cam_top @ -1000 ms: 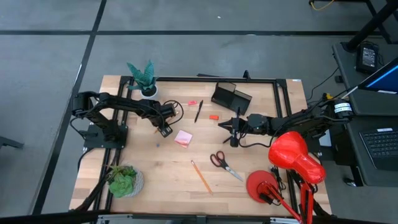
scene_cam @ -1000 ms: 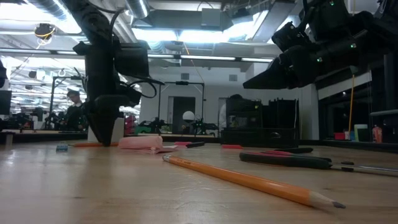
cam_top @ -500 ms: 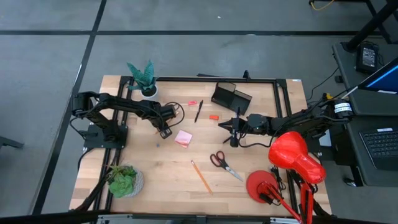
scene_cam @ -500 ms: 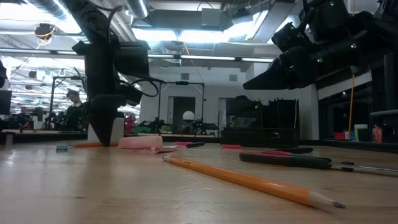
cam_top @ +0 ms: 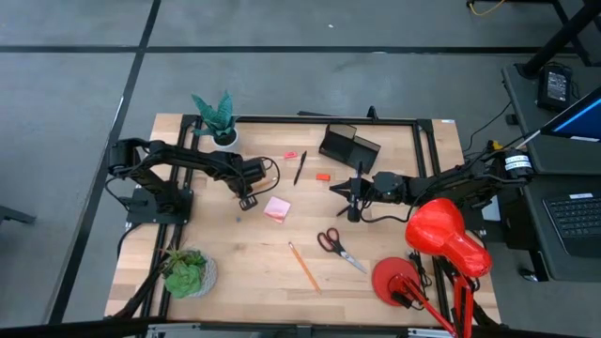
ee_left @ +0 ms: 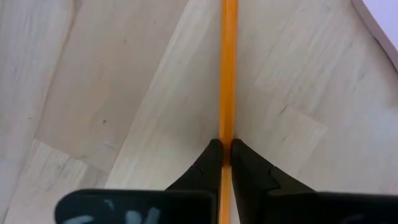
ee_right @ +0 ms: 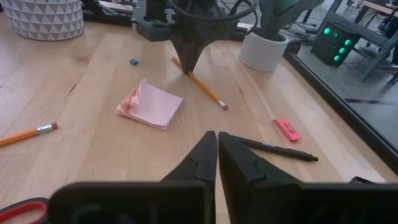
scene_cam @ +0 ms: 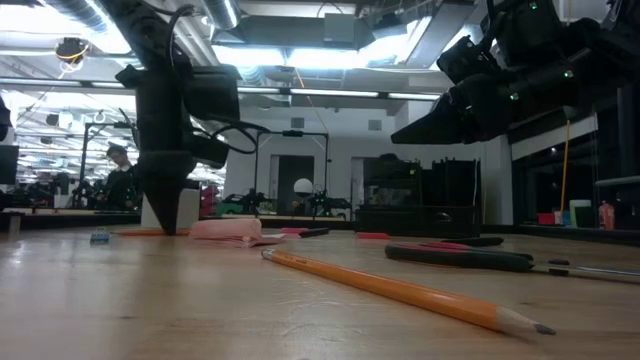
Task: Pick and place office supplies into organizer
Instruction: Put the top pencil into the black desk organizer
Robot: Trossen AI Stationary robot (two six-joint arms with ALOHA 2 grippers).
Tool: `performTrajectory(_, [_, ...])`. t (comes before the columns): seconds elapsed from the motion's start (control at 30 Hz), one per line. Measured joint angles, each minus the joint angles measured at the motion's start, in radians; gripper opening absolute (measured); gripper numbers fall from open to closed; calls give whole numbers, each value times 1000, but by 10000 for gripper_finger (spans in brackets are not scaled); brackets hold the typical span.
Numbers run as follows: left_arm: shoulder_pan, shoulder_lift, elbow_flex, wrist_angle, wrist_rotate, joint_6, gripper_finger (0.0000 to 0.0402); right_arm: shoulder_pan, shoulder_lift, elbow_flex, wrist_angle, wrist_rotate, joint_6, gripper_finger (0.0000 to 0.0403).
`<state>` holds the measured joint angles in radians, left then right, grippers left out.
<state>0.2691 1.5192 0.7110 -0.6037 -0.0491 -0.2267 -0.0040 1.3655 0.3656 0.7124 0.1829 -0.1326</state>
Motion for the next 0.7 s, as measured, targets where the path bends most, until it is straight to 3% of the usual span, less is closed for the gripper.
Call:
performTrajectory(0.37, [0, -51, -4, -7, -11, 56, 15, -1, 0, 0, 0, 0, 0, 20])
performTrajectory(0.7, [0, -203, -3, 65, -11, 138, 15, -1, 0, 0, 1, 0, -15, 20])
